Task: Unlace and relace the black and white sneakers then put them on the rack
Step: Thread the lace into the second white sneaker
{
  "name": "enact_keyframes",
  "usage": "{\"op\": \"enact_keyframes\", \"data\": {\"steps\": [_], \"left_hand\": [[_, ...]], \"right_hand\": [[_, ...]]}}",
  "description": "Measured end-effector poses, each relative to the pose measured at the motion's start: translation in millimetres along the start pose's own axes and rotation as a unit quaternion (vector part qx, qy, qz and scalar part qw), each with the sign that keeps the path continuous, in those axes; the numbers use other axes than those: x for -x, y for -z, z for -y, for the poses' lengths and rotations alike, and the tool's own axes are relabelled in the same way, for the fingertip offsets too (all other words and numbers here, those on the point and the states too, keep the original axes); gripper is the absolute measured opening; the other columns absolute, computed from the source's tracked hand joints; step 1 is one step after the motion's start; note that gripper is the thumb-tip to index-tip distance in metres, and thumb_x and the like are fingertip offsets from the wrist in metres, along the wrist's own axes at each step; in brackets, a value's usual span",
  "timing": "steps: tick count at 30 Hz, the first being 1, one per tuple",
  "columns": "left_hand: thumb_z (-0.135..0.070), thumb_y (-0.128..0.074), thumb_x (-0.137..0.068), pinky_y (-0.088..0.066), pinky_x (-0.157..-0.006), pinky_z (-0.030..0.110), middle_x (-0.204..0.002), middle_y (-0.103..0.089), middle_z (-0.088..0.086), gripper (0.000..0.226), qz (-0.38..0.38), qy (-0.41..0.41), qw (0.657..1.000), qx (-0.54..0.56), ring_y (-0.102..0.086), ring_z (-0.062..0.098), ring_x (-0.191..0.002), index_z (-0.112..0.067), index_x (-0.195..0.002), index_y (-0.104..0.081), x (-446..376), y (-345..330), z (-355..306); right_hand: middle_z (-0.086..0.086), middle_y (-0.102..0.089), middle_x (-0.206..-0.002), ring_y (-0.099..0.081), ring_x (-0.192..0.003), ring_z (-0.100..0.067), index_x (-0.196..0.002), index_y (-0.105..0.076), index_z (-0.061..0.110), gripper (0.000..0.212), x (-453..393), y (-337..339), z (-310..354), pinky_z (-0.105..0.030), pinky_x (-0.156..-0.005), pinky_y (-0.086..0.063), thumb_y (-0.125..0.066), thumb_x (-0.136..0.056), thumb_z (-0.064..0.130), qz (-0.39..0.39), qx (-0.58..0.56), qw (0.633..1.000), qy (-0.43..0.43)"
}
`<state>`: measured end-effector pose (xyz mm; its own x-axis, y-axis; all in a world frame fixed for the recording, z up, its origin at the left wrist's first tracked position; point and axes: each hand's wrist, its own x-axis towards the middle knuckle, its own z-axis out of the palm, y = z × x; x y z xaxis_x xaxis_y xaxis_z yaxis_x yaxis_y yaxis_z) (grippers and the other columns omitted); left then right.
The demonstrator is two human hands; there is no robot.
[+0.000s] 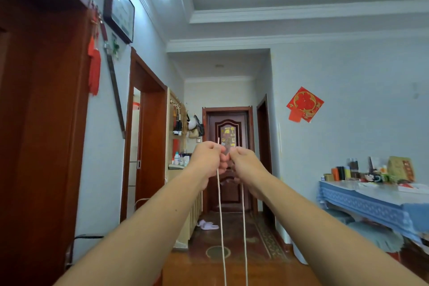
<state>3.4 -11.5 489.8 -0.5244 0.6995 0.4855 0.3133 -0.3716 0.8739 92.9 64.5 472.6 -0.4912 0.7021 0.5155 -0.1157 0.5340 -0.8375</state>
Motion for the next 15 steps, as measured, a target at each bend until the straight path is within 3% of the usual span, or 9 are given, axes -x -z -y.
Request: {"op": "enact_keyframes", "data": {"steps": [3,6,9,11,13,15], "left_hand": [[-0.008,-0.04,-0.104,-0.038,-0.046,0.025,-0.059,-0.052,-0.001,0.023,0.011,0.009,0.999,-0.03,-0.038,0.013,-0.048,-0.005,-0.102,-0.063,3.8,2.4,-3.5],[-0.009,-0.048,-0.099,-0.023,-0.04,0.021,-0.064,-0.041,-0.002,0.018,0.031,0.029,0.989,-0.145,-0.025,0.013,-0.046,-0.006,-0.095,-0.065,5.9,7.7,-7.8],[-0.018,-0.055,-0.101,-0.028,-0.039,0.022,-0.065,-0.045,0.003,0.02,0.07,0.023,0.938,-0.34,-0.034,0.016,-0.045,-0.003,-0.099,-0.068,5.7,12.3,-11.0],[-0.016,-0.061,-0.099,-0.032,-0.041,0.024,-0.067,-0.048,0.005,0.015,0.102,0.027,0.905,-0.412,-0.038,0.016,-0.045,-0.003,-0.096,-0.068,5.7,16.6,-10.9],[-0.016,-0.065,-0.097,-0.038,-0.043,0.024,-0.073,-0.057,0.004,0.011,0.114,0.039,0.892,-0.435,-0.046,0.013,-0.049,-0.006,-0.095,-0.069,4.7,24.9,-6.0],[-0.021,-0.066,-0.097,-0.047,-0.054,0.025,-0.084,-0.065,0.002,0.014,0.135,0.047,0.882,-0.449,-0.057,0.012,-0.061,-0.009,-0.102,-0.071,7.1,33.0,10.4]], "right_hand": [[-0.029,-0.068,-0.093,-0.059,-0.076,-0.03,-0.088,-0.07,0.013,0.04,-2.8,-3.6,-1.8,-0.043,-0.068,-0.047,-0.043,-0.099,0.04,-0.023,0.015,0.999,-0.018],[-0.022,-0.064,-0.091,-0.056,-0.08,-0.027,-0.1,-0.074,0.011,0.027,-7.6,-1.2,1.1,-0.038,-0.069,-0.046,-0.049,-0.1,0.022,-0.04,0.031,0.998,-0.049],[-0.016,-0.068,-0.105,-0.066,-0.094,-0.031,-0.117,-0.067,0.001,0.029,-14.4,0.5,1.6,-0.045,-0.09,-0.057,-0.053,-0.094,0.013,-0.033,0.05,0.996,-0.059],[-0.018,-0.068,-0.114,-0.068,-0.104,-0.036,-0.122,-0.064,0.001,0.034,-16.1,-1.1,1.3,-0.05,-0.093,-0.057,-0.054,-0.091,0.012,-0.031,0.059,0.995,-0.07],[-0.014,-0.069,-0.098,-0.067,-0.084,-0.032,-0.123,-0.066,0.007,0.035,-12.0,-5.3,-1.4,-0.04,-0.074,-0.059,-0.05,-0.092,0.006,0.006,0.068,0.995,-0.07],[-0.008,-0.062,-0.075,-0.05,-0.052,-0.019,-0.129,-0.063,0.016,0.043,4.4,-12.4,-11.9,-0.024,-0.044,-0.038,-0.043,-0.093,0.002,0.055,0.115,0.988,-0.089]]}}
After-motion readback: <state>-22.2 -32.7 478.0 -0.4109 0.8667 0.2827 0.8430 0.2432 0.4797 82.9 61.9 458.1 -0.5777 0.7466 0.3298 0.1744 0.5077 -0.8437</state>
